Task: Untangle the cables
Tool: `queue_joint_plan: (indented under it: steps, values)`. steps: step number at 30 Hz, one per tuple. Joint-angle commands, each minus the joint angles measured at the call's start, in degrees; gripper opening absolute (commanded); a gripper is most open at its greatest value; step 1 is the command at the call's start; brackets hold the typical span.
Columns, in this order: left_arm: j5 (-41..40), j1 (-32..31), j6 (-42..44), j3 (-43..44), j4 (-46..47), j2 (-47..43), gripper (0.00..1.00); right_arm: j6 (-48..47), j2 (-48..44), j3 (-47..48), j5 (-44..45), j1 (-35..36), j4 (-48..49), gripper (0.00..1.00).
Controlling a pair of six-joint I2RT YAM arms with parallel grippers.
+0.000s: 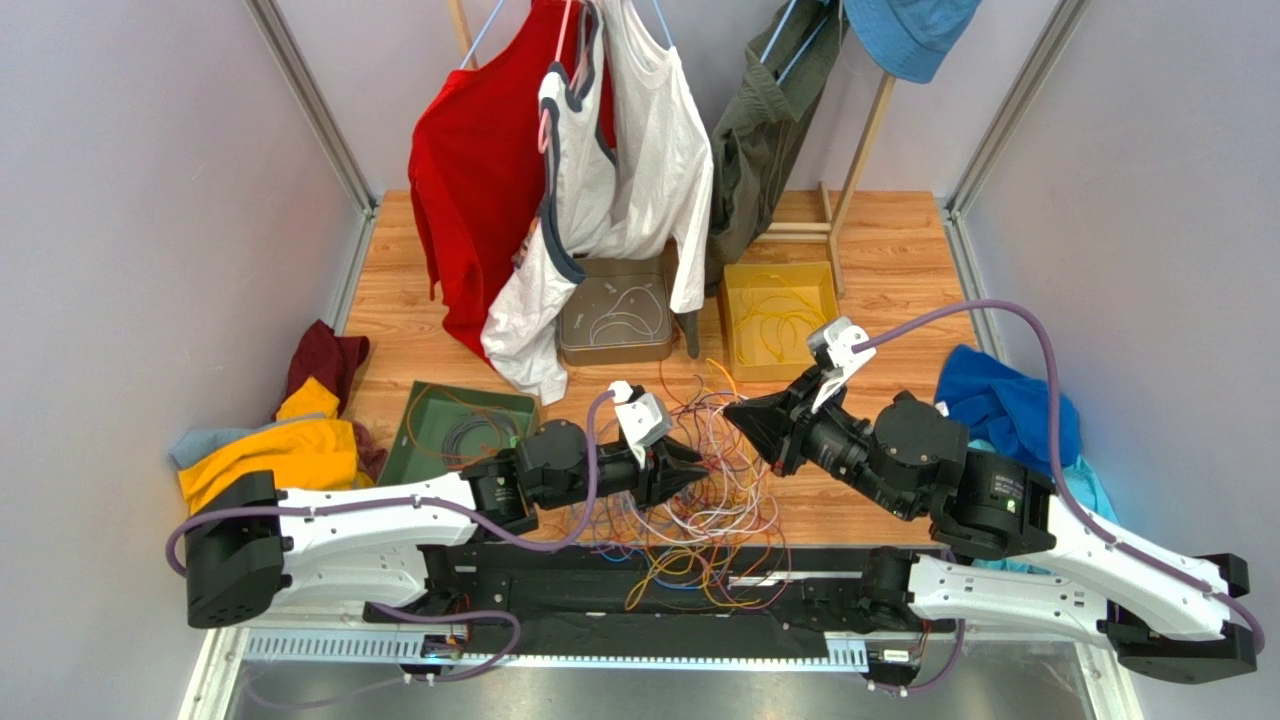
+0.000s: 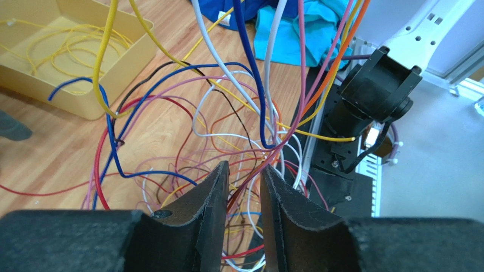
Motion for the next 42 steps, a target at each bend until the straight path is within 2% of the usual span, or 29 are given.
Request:
queue_joint_plan:
  steps: [1,4,6,7,9,10,13,18,22,25,33,39,42]
  values:
    - [-0.86,-0.26,0.16,0.97,4.22,-2.16,0.18,0.97,-1.52,0.47,0.21,0.25,0.71,0.0]
    - [-2.7,-0.17,-0.19,0.09,2.03,-5.93,0.0,1.15,-2.49,-0.32,0.48,0.25,0.62,0.0]
    - [-3.68,-0.17,-0.19,0.35,-0.25,-9.78,0.0,1.33,-3.1,-0.67,0.83,0.25,0.53,0.0]
    - [-4.81,-0.17,-0.37,0.52,-3.49,-11.29,0.0,1.41,-3.1,-0.94,1.0,0.25,0.18,0.07]
    - [-7.8,-0.17,-0.72,1.83,-7.89,-16.11,0.0,1.77,-3.37,-1.11,1.79,0.25,-0.43,0.32]
    - [-10.6,-0.26,-1.07,2.54,-13.13,-17.88,0.0,1.94,-3.45,-1.29,2.15,0.25,-1.48,0.47]
    - [-17.27,-0.17,-1.42,6.31,-23.33,-24.12,0.0,3.08,-3.89,-2.08,4.25,0.25,-3.07,0.6]
    - [-23.1,-0.09,-1.6,15.7,-34.35,-28.36,0.0,4.57,-6.27,-5.94,5.4,0.25,-2.37,0.61]
    - [-26.26,-0.17,-2.21,26.34,-45.32,-23.8,0.0,5.72,-6.79,-7.62,5.84,0.25,-2.55,0.6]
    - [-26.79,-0.08,-2.13,34.17,-49.73,-18.96,0.0,6.42,-6.88,-9.72,3.3,0.25,-0.63,0.57]
    - [-24.26,-0.08,-0.72,46.56,-50.1,-11.57,0.0,7.13,-5.74,-15.79,-8.21,0.25,10.54,0.54]
    - [-20.04,-0.09,-1.86,50.53,-50.54,-7.35,0.0,4.85,-2.67,-15.88,-13.4,0.25,21.16,0.56]
    - [-18.98,-0.08,-2.3,50.88,-50.54,-6.21,0.0,3.18,0.14,-15.36,-13.59,0.25,23.55,0.56]
